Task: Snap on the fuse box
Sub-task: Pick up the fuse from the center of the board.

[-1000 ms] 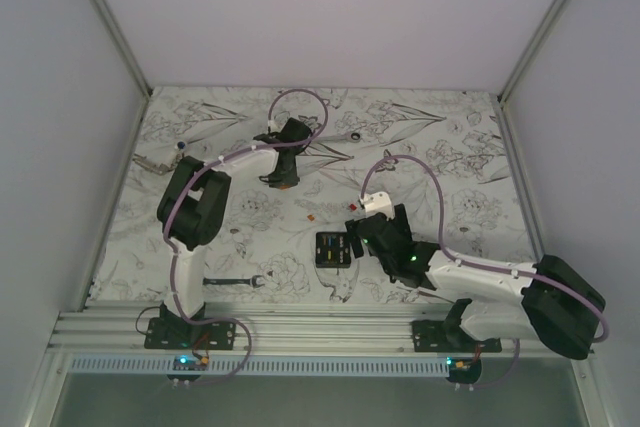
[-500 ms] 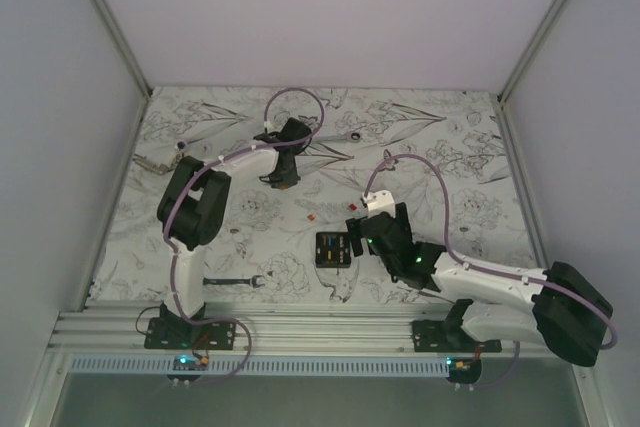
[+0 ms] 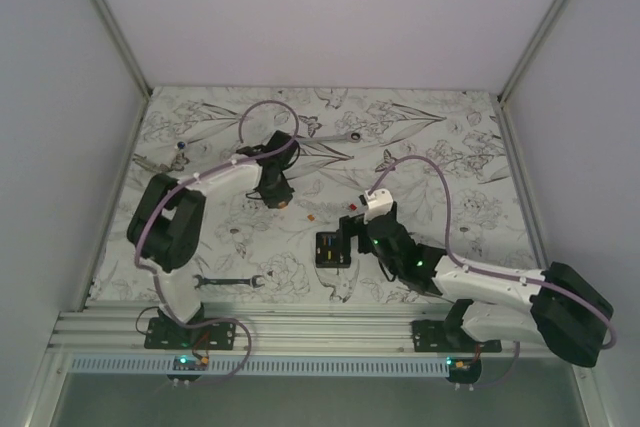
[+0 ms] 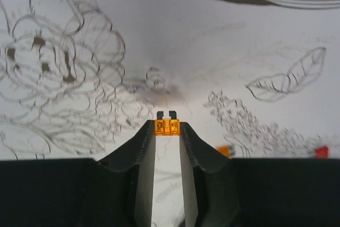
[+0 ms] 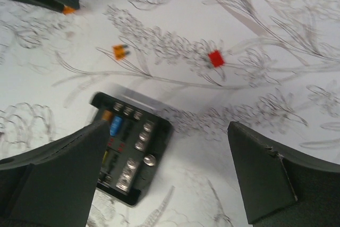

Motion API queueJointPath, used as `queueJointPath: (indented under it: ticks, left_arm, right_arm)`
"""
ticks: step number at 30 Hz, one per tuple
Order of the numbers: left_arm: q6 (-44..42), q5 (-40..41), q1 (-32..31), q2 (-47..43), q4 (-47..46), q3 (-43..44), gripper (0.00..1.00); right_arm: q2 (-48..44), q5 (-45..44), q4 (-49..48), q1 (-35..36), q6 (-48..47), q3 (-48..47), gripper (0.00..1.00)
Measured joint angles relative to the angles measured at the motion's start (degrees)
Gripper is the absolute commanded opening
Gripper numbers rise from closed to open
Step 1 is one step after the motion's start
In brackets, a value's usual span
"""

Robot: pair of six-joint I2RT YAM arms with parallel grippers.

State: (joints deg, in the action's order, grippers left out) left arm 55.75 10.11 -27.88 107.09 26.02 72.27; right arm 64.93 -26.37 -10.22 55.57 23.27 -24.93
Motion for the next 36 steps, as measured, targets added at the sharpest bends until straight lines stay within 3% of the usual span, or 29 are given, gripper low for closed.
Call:
queueJointPath:
  ticks: [5, 10, 19, 36]
  left_arm:
    - [6.1, -2.0, -0.9, -8.5, -0.8, -5.1, 0.18]
    - [12.4, -3.3, -3.2, -17.4, -2.4, -9.9, 0.18]
    - [22.4, -4.5, -6.2, -30.9, -7.0, -18.3, 0.18]
    - [32.1, -1.6, -12.8, -38.5, -9.8, -21.3, 0.18]
  right_arm:
    - [4.7, 3.7, -9.7, 0.1, 1.4, 0.0, 0.94]
    - [9.1, 6.0, -18.7, 1.1, 2.0, 0.0, 0.78]
    - [13.8, 9.3, -34.9, 2.1, 4.0, 0.0, 0.63]
    - [16.9, 10.4, -45.8, 3.8, 5.1, 0.0, 0.47]
